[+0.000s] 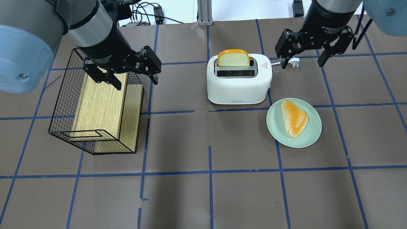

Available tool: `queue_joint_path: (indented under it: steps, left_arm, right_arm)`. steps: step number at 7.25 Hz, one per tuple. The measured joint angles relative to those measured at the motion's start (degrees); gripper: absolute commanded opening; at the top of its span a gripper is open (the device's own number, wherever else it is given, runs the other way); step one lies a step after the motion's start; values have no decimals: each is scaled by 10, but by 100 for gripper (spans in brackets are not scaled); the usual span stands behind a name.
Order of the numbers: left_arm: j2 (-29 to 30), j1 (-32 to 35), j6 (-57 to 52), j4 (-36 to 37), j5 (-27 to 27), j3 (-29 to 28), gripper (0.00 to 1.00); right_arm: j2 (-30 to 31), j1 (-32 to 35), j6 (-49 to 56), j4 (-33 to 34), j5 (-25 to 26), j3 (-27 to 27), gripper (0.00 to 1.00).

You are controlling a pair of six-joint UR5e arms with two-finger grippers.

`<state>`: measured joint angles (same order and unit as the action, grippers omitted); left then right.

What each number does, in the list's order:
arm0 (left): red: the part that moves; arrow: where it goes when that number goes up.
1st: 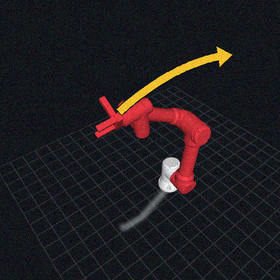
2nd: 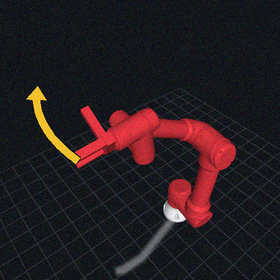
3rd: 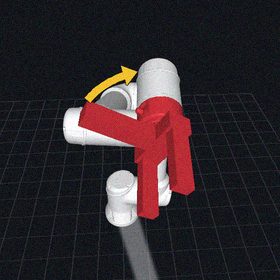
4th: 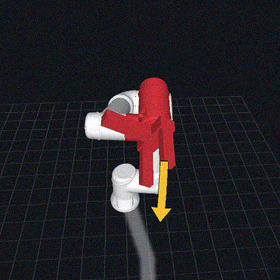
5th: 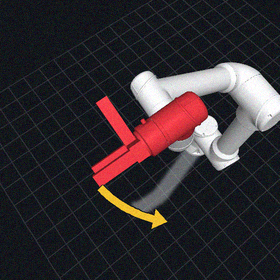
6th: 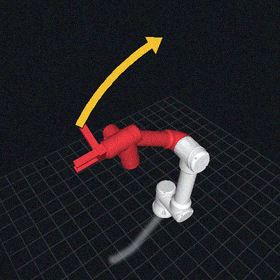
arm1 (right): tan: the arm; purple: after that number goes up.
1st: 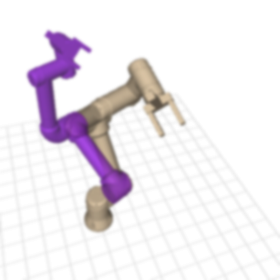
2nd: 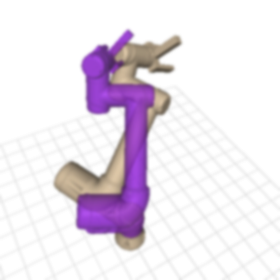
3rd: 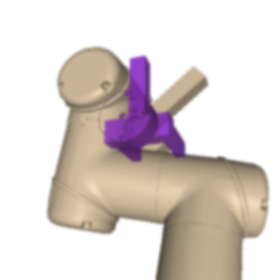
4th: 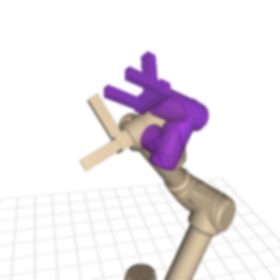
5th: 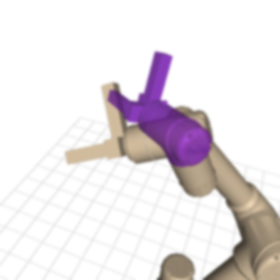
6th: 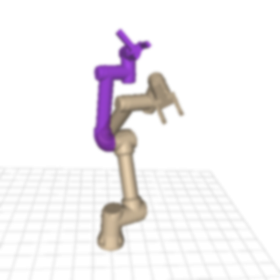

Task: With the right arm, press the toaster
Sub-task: 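Raise the right gripper and move it above the toaster's lever side, then lower the right gripper onto the toaster lever beside the bread slot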

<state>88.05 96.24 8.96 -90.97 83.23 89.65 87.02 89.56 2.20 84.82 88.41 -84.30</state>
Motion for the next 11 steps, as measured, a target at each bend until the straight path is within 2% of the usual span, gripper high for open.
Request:
queue_joint_path:
  steps: [3, 4, 5, 6, 8, 9, 10, 11]
  left_arm:
    - [0, 0, 0, 0, 0, 0, 100]
    - [0, 0, 0, 0, 0, 0, 100]
    - [0, 0, 0, 0, 0, 0, 100]
    - [0, 0, 0, 0, 0, 0, 100]
    - [0, 0, 0, 0, 0, 0, 100]
    - [0, 0, 0, 0, 0, 0, 100]
    - [0, 0, 0, 0, 0, 0, 100]
    - [0, 0, 0, 0, 0, 0, 100]
  right_arm:
    - [1, 0, 0, 0, -1, -1, 100]
    - [-1, 0, 6, 1, -2, -1, 96]
    - [-6, -2, 50, 9, -2, 2, 80]
    - [-17, -5, 141, 30, 1, 6, 66]
    - [-89, -8, 409, 104, 39, 42, 39]
    - [-127, -7, 484, 120, 48, 69, 17]
    - [-155, -4, 522, 128, 50, 89, 9]
    - [-176, -3, 551, 130, 50, 97, 8]
